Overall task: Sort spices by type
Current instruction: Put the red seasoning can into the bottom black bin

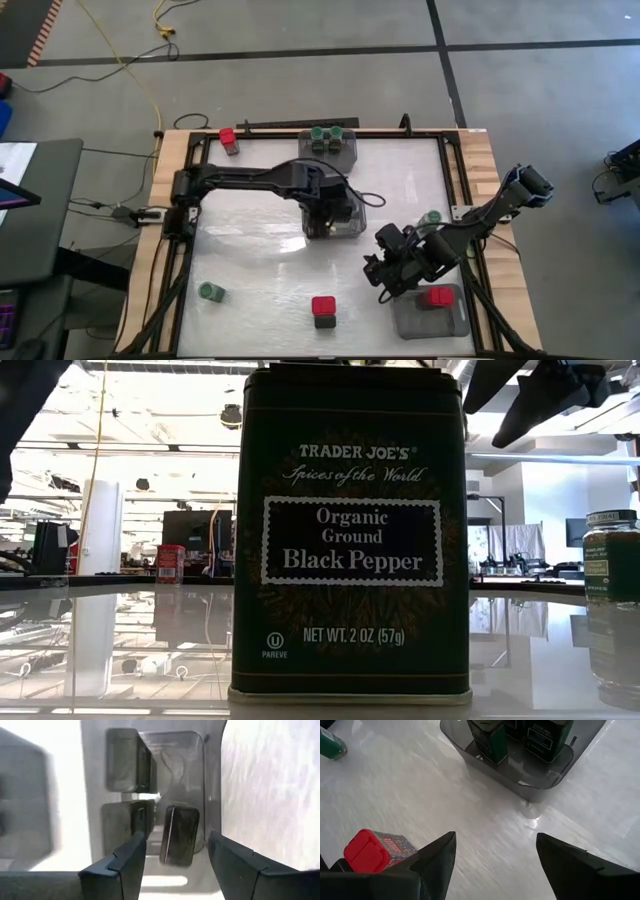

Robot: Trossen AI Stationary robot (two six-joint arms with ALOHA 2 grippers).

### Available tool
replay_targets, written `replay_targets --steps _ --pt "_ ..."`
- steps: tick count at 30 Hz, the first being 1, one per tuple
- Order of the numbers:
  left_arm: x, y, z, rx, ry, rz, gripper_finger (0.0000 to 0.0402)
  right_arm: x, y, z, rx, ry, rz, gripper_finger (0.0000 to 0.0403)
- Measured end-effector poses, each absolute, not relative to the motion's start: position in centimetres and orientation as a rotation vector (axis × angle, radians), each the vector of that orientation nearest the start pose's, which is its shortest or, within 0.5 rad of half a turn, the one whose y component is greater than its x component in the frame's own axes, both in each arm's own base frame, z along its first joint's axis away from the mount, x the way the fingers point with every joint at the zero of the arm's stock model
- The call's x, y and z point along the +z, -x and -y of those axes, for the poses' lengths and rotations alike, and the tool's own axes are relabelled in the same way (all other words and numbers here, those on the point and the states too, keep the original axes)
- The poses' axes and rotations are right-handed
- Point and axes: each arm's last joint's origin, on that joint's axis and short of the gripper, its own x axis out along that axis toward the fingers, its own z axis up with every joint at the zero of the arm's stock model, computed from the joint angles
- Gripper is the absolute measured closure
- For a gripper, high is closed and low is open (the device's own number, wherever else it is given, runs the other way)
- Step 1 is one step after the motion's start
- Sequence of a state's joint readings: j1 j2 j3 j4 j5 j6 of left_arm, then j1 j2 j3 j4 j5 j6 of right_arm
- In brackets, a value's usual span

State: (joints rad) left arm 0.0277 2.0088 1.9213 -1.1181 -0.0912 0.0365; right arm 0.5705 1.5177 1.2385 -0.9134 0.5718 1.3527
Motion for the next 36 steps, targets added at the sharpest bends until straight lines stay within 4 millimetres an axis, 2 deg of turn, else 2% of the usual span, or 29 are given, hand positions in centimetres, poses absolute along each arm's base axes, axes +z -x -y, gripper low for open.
replay_targets --steps 7,12,17,26,31,36 --pt "34.1 -38.0 -2.5 0.195 0.009 -1.129 0.0198 27.2 -25.5 -14.5 -0.619 -0.582 -0.782 0.01" --pt "36.4 -35.6 -3.7 0.254 0.027 -1.112 0.0198 27.2 -25.5 -14.5 -0.618 -0.582 -0.782 0.01" --pt "36.6 -34.5 -4.4 0.292 0.068 -1.163 0.0179 27.2 -25.5 -14.5 -0.618 -0.581 -0.782 0.01" --pt "36.7 -34.5 -5.0 0.409 0.032 -1.143 0.0094 27.2 -25.5 -14.5 -0.615 -0.586 -0.778 0.01" --pt "36.6 -34.2 -5.0 0.476 0.072 -1.149 0.0085 27.2 -25.5 -14.5 -0.612 -0.579 -0.78 0.01" --pt "36.5 -32.9 -6.3 0.738 0.035 -1.204 0.0087 27.2 -25.5 -14.5 -0.612 -0.579 -0.78 0.01"
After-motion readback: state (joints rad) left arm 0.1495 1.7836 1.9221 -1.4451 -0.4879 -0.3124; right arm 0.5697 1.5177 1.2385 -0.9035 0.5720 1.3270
